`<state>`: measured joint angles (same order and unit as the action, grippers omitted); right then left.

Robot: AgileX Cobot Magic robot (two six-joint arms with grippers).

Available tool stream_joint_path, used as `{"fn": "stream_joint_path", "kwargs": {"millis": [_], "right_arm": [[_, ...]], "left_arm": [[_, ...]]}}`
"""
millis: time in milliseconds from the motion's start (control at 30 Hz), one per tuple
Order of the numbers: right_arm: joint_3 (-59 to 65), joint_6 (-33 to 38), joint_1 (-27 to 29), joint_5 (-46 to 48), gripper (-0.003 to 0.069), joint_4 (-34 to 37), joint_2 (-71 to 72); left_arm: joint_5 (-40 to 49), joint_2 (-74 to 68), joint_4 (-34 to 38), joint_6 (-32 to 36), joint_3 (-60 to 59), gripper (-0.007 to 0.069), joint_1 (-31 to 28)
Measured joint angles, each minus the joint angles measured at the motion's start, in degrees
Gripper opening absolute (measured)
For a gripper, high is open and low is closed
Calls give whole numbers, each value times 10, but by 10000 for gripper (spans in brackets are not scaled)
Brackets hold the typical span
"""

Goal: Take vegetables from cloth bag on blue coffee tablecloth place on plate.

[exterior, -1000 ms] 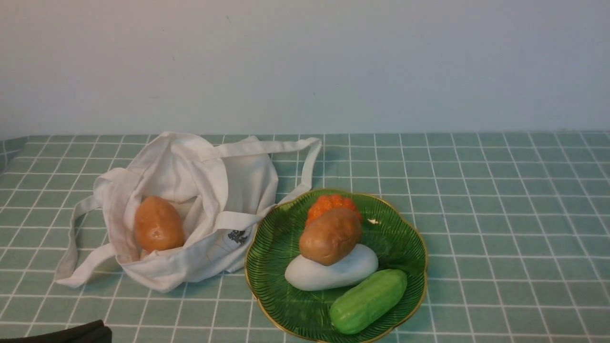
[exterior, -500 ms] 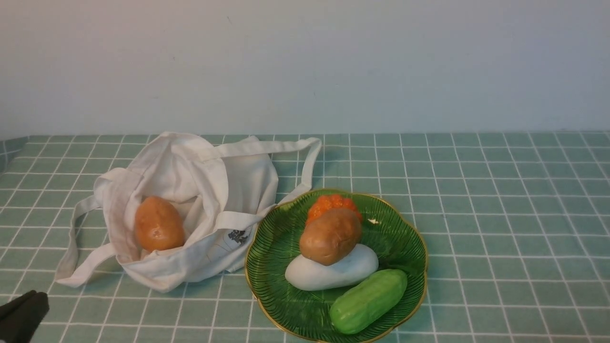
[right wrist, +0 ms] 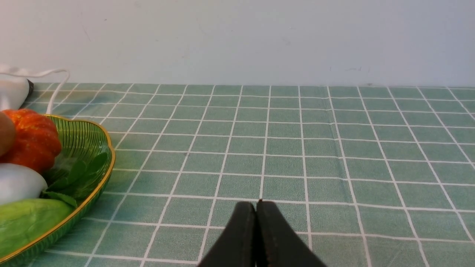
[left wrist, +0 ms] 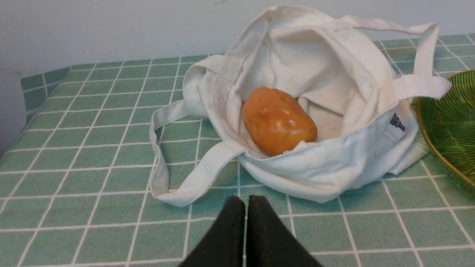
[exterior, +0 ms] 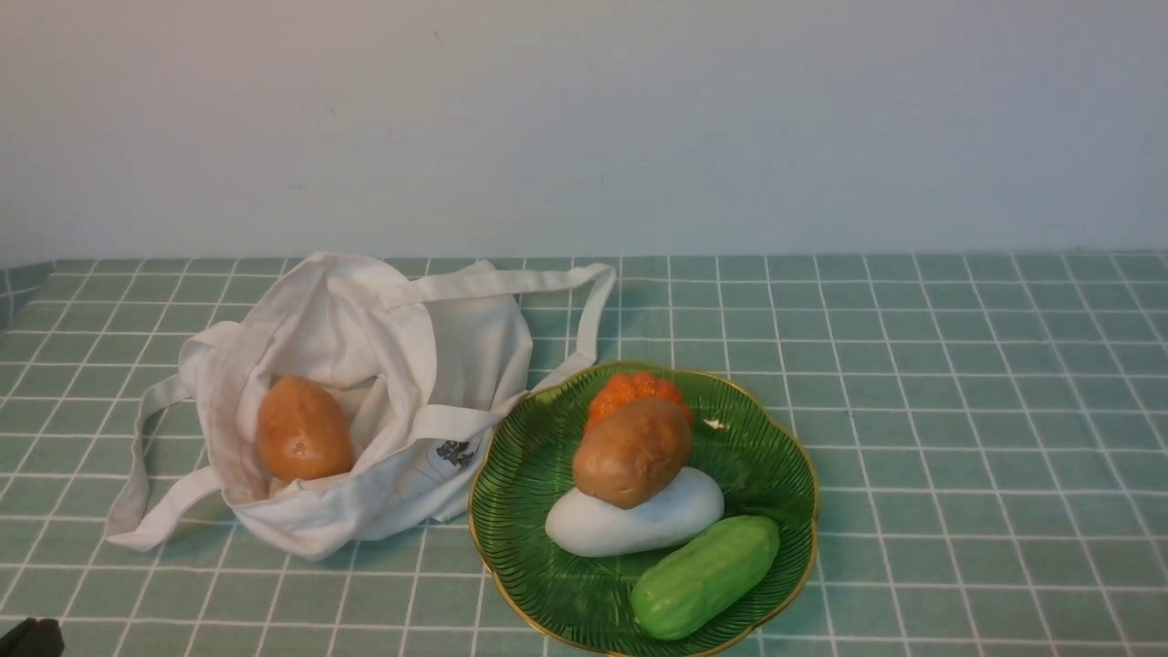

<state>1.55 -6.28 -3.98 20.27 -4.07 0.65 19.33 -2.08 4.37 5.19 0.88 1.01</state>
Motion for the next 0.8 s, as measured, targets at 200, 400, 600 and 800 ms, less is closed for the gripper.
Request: {"fn": "stream_joint_path", "kwargs": {"millis": [200, 400, 600, 800], "right_arm": [[0, 0, 0, 0, -16, 0, 0], [0, 0, 0, 0, -16, 0, 0], [0, 0, 0, 0, -16, 0, 0], [0, 0, 0, 0, -16, 0, 0]], "left_arm": [[1, 27, 2, 0, -24, -5, 7], [21, 27, 1, 1, -25, -5, 7], [23, 27, 1, 1, -25, -5, 7], [23, 27, 1, 1, -25, -5, 7]]}}
